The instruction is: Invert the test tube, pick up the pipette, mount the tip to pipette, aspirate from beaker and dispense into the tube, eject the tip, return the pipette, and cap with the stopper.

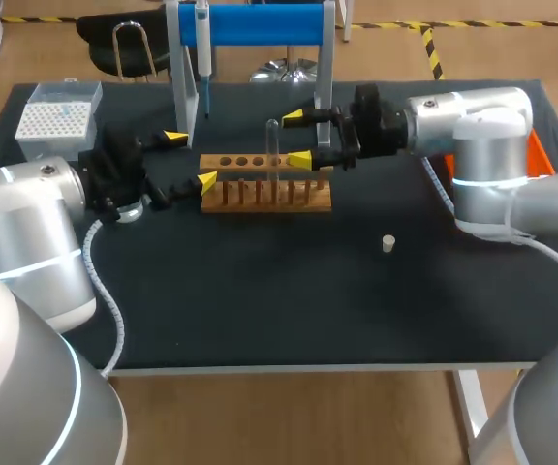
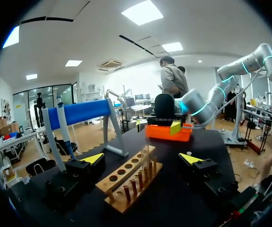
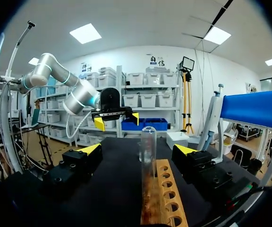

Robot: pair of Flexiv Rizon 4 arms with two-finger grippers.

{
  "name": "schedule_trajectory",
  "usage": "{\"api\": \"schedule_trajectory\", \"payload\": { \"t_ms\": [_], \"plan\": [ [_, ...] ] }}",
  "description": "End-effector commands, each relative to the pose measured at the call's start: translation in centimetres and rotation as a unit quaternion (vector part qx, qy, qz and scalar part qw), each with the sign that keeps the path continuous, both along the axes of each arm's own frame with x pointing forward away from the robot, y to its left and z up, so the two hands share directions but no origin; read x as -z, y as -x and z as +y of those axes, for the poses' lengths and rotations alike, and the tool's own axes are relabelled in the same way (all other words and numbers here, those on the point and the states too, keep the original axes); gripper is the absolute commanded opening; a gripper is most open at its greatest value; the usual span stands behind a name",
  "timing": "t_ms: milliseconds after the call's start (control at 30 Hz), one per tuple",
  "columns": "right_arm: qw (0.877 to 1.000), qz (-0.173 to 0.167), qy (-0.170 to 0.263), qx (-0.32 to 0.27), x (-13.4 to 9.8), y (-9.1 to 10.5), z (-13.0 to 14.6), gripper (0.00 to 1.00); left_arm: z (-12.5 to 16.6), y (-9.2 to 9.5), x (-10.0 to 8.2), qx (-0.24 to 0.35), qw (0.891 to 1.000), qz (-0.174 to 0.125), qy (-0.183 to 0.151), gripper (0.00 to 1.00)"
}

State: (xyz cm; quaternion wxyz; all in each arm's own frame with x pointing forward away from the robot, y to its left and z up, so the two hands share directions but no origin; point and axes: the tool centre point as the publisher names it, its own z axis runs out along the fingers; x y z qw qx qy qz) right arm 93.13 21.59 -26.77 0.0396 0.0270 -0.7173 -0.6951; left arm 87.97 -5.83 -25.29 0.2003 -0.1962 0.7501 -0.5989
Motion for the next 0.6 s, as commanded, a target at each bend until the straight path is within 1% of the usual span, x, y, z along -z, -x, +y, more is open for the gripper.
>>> {"api": "schedule_trajectory", "payload": {
  "t_ms": [33, 600],
  "plan": [
    [1.000, -0.003, -0.002, -0.013, 0.4, -0.8, 0.7, 1.00, -0.1, 0.0, 0.0, -0.002, 1.000, -0.001, 0.000, 1.00],
    [1.000, 0.006, -0.005, -0.016, 1.4, -1.2, 2.9, 1.00, -0.1, 0.0, 0.0, -0.002, 1.000, -0.001, 0.000, 1.00]
  ]
}}
